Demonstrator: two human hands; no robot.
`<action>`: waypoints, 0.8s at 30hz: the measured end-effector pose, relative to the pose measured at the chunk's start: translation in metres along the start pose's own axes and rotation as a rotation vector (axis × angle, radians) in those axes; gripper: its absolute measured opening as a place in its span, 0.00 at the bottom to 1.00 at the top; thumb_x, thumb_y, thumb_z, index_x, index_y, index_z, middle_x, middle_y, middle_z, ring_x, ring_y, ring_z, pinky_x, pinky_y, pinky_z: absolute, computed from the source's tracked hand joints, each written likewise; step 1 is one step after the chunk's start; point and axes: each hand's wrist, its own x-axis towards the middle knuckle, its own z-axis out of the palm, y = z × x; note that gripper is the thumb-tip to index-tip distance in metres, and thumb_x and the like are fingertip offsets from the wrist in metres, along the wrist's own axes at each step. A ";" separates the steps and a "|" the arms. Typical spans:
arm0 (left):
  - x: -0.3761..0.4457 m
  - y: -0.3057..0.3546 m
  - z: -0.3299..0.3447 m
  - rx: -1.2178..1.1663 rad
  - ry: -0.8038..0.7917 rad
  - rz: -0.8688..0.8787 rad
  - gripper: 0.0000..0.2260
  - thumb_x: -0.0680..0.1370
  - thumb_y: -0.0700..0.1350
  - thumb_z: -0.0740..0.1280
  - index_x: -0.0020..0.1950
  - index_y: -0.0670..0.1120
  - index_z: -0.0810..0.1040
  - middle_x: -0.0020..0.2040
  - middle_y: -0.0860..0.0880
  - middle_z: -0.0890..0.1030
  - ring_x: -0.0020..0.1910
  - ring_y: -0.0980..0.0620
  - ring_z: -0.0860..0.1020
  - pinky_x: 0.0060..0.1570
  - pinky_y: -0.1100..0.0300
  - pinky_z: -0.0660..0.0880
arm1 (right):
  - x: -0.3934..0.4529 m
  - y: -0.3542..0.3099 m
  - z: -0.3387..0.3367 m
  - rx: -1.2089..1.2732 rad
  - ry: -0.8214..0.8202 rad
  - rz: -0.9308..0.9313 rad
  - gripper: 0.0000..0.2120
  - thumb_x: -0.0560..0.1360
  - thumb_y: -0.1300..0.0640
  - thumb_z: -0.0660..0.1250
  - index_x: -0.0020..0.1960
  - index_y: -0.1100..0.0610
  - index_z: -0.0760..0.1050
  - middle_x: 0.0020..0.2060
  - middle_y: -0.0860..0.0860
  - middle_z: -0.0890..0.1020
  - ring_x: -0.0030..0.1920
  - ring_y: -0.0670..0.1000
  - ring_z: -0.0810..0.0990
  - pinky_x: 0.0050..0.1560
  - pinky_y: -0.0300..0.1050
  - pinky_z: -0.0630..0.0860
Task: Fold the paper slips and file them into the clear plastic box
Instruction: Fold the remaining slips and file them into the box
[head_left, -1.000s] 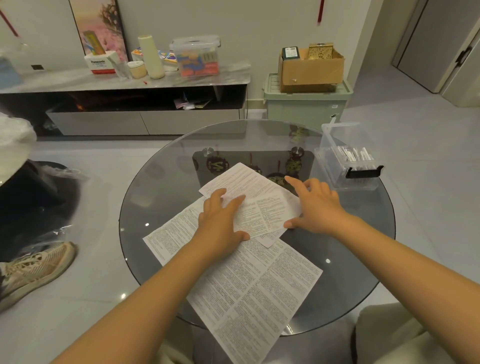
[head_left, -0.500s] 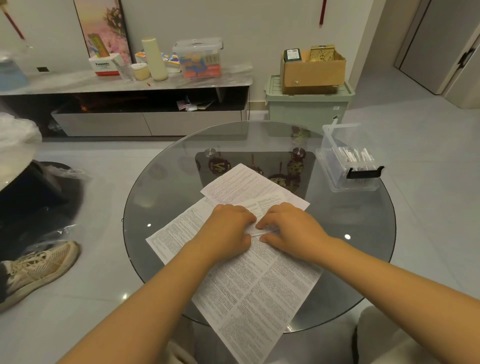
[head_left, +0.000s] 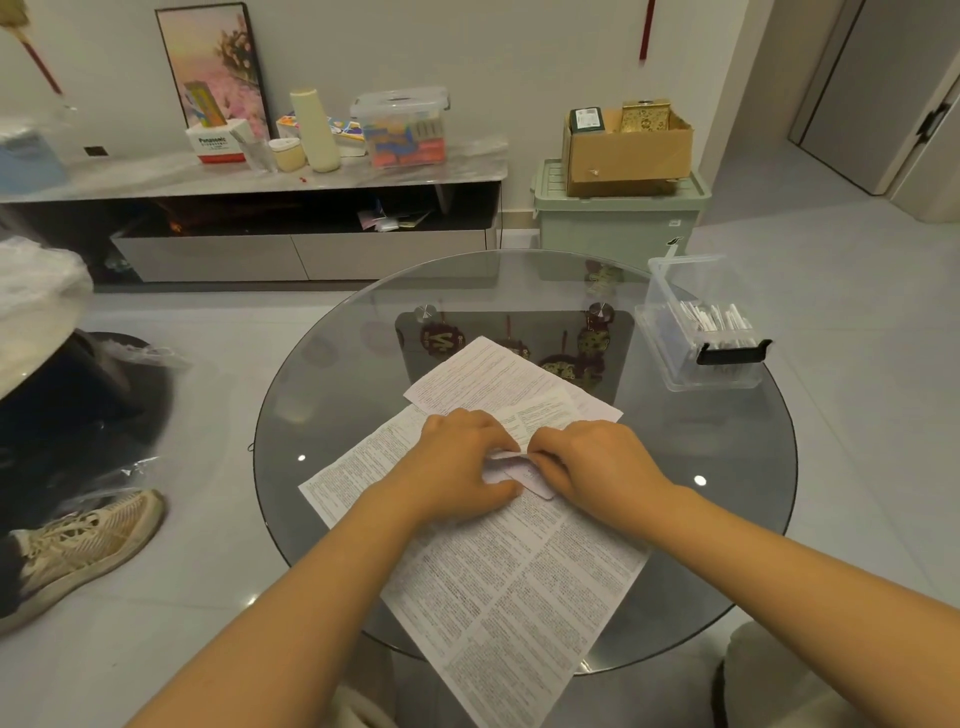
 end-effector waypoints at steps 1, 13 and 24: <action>0.000 0.000 -0.001 -0.006 0.011 0.007 0.17 0.74 0.56 0.66 0.61 0.54 0.75 0.63 0.56 0.72 0.63 0.56 0.65 0.65 0.58 0.55 | -0.001 0.002 -0.001 0.039 0.006 0.021 0.12 0.80 0.50 0.54 0.52 0.52 0.75 0.39 0.49 0.81 0.39 0.50 0.77 0.38 0.45 0.71; 0.007 0.007 0.001 -0.462 0.155 -0.166 0.06 0.74 0.50 0.70 0.43 0.57 0.73 0.42 0.58 0.78 0.40 0.61 0.76 0.36 0.67 0.71 | -0.010 0.021 -0.015 0.469 -0.122 0.369 0.11 0.75 0.58 0.64 0.35 0.52 0.69 0.35 0.45 0.74 0.36 0.43 0.72 0.34 0.34 0.68; 0.022 0.015 0.021 -0.314 0.081 -0.297 0.40 0.70 0.52 0.74 0.75 0.55 0.53 0.70 0.51 0.64 0.67 0.47 0.66 0.65 0.50 0.66 | -0.005 0.013 -0.006 0.201 -0.188 0.481 0.16 0.68 0.42 0.71 0.32 0.48 0.69 0.38 0.45 0.73 0.49 0.48 0.70 0.48 0.42 0.70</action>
